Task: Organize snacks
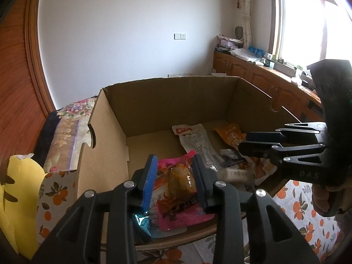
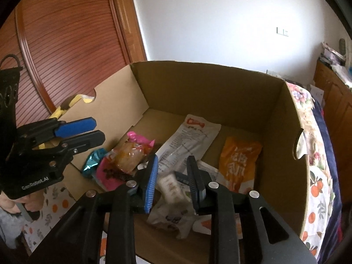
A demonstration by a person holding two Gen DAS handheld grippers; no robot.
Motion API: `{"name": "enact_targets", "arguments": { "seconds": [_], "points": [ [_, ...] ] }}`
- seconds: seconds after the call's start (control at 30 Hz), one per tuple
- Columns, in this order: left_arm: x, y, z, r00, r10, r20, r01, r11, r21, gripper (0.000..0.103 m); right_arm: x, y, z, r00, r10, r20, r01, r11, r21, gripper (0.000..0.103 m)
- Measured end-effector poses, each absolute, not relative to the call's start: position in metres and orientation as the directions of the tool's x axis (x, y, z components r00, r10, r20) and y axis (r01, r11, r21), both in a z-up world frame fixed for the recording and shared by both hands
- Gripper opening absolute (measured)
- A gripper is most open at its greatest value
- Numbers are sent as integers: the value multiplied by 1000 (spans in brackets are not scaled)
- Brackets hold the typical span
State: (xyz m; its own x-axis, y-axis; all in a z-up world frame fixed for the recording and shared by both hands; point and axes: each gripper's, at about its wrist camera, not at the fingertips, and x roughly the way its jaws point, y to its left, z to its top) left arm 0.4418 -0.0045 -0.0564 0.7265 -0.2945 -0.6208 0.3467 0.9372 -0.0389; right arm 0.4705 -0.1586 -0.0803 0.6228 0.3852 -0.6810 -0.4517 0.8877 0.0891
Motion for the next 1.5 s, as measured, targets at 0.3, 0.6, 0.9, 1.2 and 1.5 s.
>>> {"name": "enact_targets", "arguments": {
  "seconds": [0.3, 0.6, 0.9, 1.2, 1.5],
  "points": [
    [418, -11, -33, 753, -277, -597, 349, 937, 5, 33, 444, -163, -58, 681, 350, -643, -432, 901, 33, 25],
    [351, -10, 22, 802, -259, -539, 339, 939, 54, 33, 381, -180, -10, 741, 336, -582, -403, 915, 15, 25],
    [280, -11, 63, 829, -255, -498, 333, 940, 72, 33, 311, -195, 42, 792, 323, -519, -378, 926, -1, 25],
    [229, -13, 86, 850, -236, -471, 306, 949, 76, 43, 256, -206, 62, 832, 281, -479, -326, 945, -13, 48],
    [187, -9, 94, 877, -202, -436, 255, 965, 66, 69, 212, -212, 66, 869, 243, -432, -278, 960, -19, 90]
  ]
}}
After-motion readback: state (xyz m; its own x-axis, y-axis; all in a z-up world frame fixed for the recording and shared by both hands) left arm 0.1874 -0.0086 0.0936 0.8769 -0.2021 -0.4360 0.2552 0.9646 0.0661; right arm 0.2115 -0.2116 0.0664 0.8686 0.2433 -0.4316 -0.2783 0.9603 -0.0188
